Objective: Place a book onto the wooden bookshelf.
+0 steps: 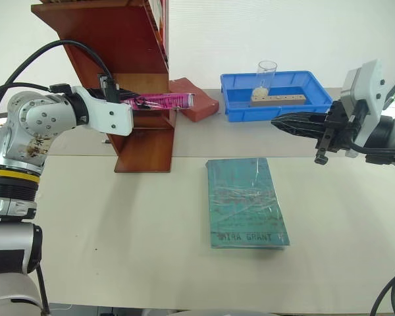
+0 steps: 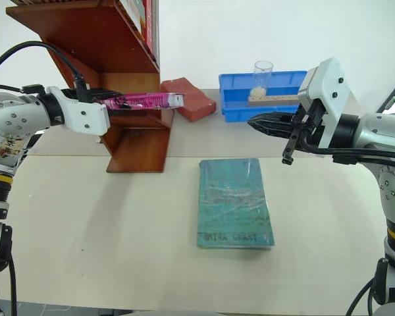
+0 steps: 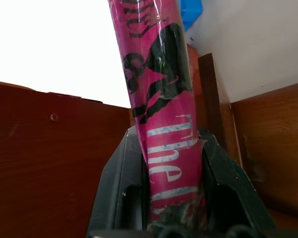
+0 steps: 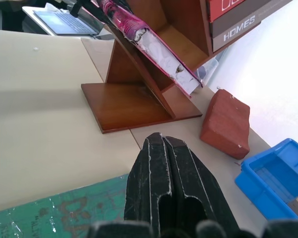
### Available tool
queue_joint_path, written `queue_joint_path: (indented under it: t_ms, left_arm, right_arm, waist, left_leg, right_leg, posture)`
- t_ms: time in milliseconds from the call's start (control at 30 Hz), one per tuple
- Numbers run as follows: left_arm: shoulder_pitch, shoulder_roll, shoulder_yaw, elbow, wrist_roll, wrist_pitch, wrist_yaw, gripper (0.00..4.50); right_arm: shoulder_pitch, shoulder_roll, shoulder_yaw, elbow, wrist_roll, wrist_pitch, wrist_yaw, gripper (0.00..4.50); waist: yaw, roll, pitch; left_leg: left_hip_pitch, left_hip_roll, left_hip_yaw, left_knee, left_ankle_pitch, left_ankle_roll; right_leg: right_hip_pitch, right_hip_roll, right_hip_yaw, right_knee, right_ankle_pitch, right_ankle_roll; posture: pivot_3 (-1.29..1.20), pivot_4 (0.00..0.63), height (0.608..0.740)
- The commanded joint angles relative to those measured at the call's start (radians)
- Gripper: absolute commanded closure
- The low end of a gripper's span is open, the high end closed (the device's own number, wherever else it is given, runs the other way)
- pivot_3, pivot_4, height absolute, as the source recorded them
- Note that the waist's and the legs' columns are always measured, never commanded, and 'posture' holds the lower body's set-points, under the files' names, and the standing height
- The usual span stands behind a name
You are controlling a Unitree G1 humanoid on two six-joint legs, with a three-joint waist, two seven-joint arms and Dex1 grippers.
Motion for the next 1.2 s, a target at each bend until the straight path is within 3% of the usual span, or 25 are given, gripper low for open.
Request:
queue_joint_path:
  t_ms: [33, 100, 333, 500, 567, 633, 733, 767, 867, 1000, 1167, 1200]
  left_arm:
    - [-0.006, 0.029, 0.022, 0.016, 0.013, -0.014, 0.025, 3.80]
    - [-0.001, 0.024, 0.027, 0.016, -0.005, 0.000, 0.013, 2.78]
    - [0.054, 0.061, 0.050, -0.068, -0.044, 0.056, -0.029, 0.05]
    - [0.090, 0.076, 0.144, -0.170, -0.132, 0.089, -0.007, 0.05]
    - [0.128, 0.081, 0.221, -0.242, -0.229, 0.168, -0.019, 0.05]
    - [0.194, 0.096, 0.312, -0.351, -0.355, 0.331, -0.054, 0.05]
    - [0.351, 0.129, 0.477, -0.532, -0.597, 0.749, -0.105, 0.05]
    - [0.433, 0.145, 0.536, -0.586, -0.678, 0.882, -0.138, 0.02]
    - [0.649, 0.178, 0.645, -0.672, -0.737, 1.045, -0.194, 0.00]
    - [0.869, 0.203, 0.727, -0.711, -0.687, 1.033, -0.264, 0.00]
    - [0.968, 0.204, 0.769, -0.659, -0.656, 0.995, -0.300, 0.00]
    - [0.978, 0.203, 0.772, -0.650, -0.656, 0.992, -0.307, 0.00]
  right_arm:
    - [-0.017, -0.011, -0.020, -0.015, -0.001, -0.023, 0.002, 4.50]
    - [-0.015, -0.013, -0.021, -0.013, -0.002, -0.025, 0.005, 4.50]
    - [-0.002, -0.019, -0.021, 0.011, -0.022, -0.048, 0.024, 4.50]
    - [-0.020, -0.027, -0.006, 0.070, -0.061, -0.104, 0.066, 4.50]
    - [-0.019, -0.042, -0.006, 0.089, -0.078, -0.135, 0.094, 4.50]
    - [-0.012, -0.065, -0.015, 0.106, -0.085, -0.152, 0.128, 4.50]
    - [0.017, -0.125, -0.030, 0.143, -0.090, -0.165, 0.197, 4.50]
    - [0.037, -0.153, -0.032, 0.163, -0.103, -0.182, 0.228, 4.21]
    - [0.115, -0.225, -0.043, 0.210, -0.140, -0.245, 0.316, 3.25]
    - [0.219, -0.294, -0.077, 0.269, -0.183, -0.329, 0.412, 1.90]
    - [0.297, -0.341, -0.109, 0.320, -0.246, -0.411, 0.448, 0.13]
    - [0.310, -0.348, -0.109, 0.329, -0.266, -0.422, 0.443, 0.02]
  waist:
    - [-0.001, 0.000, 0.000]
    - [-0.001, 0.000, 0.000]
    - [-0.001, 0.000, 0.000]
    - [0.002, 0.001, -0.001]
    - [0.000, 0.001, -0.001]
    - [-0.002, 0.001, -0.001]
    - [-0.008, 0.000, 0.001]
    - [-0.012, 0.000, 0.001]
    - [-0.018, 0.001, 0.001]
    - [-0.012, -0.001, 0.002]
    - [0.000, -0.001, 0.002]
    - [0.001, 0.000, 0.001]
  left_leg:
    - [0.000, 0.000, 0.000, 0.000, 0.000, 0.000]
    - [0.001, 0.001, 0.000, 0.000, 0.000, 0.000]
    - [0.004, 0.002, 0.002, -0.001, 0.000, 0.000]
    - [0.004, 0.003, 0.002, 0.000, 0.000, 0.000]
    - [0.004, 0.003, 0.002, 0.000, 0.000, 0.000]
    - [0.004, 0.003, 0.003, 0.000, 0.000, 0.000]
    - [0.004, 0.004, 0.004, -0.001, 0.000, 0.000]
    - [0.005, 0.004, 0.004, -0.002, 0.000, 0.000]
    - [0.012, 0.004, 0.005, -0.003, -0.001, 0.000]
    - [0.013, 0.005, 0.005, -0.003, -0.001, 0.000]
    - [0.013, 0.005, 0.008, -0.003, -0.002, -0.001]
    - [0.013, 0.005, 0.009, -0.003, -0.005, -0.007]
  right_leg:
    - [0.000, 0.000, 0.000, 0.000, 0.000, 0.000]
    - [0.000, 0.001, 0.000, 0.000, 0.000, 0.000]
    - [-0.001, 0.001, 0.000, 0.000, 0.000, 0.000]
    - [-0.003, 0.001, -0.001, 0.000, 0.000, 0.000]
    - [-0.003, 0.001, -0.001, 0.000, 0.000, 0.000]
    - [-0.002, 0.000, -0.001, 0.000, 0.000, 0.000]
    - [-0.001, 0.000, -0.002, 0.002, 0.000, -0.001]
    - [-0.001, 0.000, -0.002, 0.002, 0.000, 0.000]
    - [-0.001, -0.002, -0.005, 0.001, -0.004, 0.002]
    - [-0.001, -0.002, -0.006, 0.001, -0.005, 0.001]
    - [-0.001, -0.005, -0.007, 0.000, -0.005, -0.002]
    - [-0.001, -0.006, -0.007, -0.001, -0.006, -0.002]
  posture:
    - [0.00, 0.150, 0.637]
    - [0.00, 0.150, 0.637]
    - [0.00, 0.150, 0.637]
    - [0.00, 0.150, 0.637]
    - [0.00, 0.150, 0.637]
    - [0.00, 0.150, 0.637]
    - [0.00, 0.150, 0.637]
    - [0.00, 0.150, 0.637]
    - [0.00, 0.150, 0.637]
    - [0.00, 0.150, 0.637]
    - [0.00, 0.150, 0.637]
    - [0.00, 0.150, 0.637]
